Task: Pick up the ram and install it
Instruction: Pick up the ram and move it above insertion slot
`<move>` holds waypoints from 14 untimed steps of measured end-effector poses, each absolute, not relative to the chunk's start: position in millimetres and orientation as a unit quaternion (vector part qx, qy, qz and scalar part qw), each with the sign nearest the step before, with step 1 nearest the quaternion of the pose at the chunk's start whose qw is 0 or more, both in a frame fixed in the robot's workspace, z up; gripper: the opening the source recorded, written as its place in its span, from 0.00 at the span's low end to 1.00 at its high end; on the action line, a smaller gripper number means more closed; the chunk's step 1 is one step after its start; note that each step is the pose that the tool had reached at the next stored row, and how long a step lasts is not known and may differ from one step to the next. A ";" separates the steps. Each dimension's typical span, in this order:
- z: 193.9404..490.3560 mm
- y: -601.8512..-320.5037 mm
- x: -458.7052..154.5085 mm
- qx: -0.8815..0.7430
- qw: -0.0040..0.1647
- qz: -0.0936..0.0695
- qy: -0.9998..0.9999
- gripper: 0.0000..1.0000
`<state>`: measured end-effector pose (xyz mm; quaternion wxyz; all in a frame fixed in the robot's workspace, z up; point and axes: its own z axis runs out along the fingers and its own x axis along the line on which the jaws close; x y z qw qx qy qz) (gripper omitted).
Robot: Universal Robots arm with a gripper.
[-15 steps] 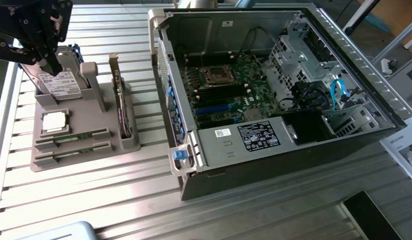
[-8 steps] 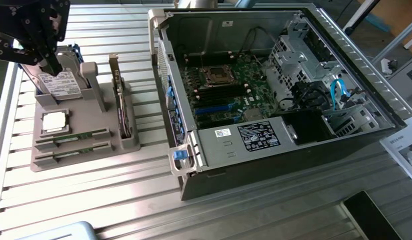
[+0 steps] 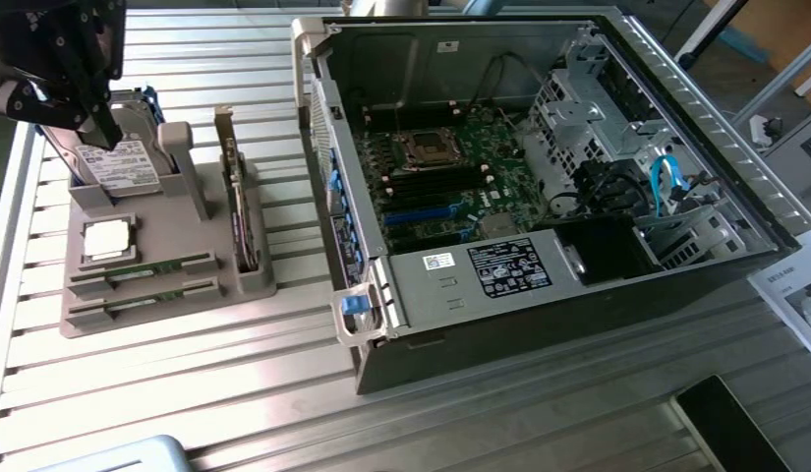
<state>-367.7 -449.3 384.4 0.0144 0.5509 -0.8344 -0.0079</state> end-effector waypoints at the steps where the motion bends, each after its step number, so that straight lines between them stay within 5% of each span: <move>1: 384.5 -449.3 -367.7 0.556 0.014 -0.008 -0.831 0.11; 14: 384.4 -449.3 -367.9 0.631 0.015 -0.006 -0.776 0.11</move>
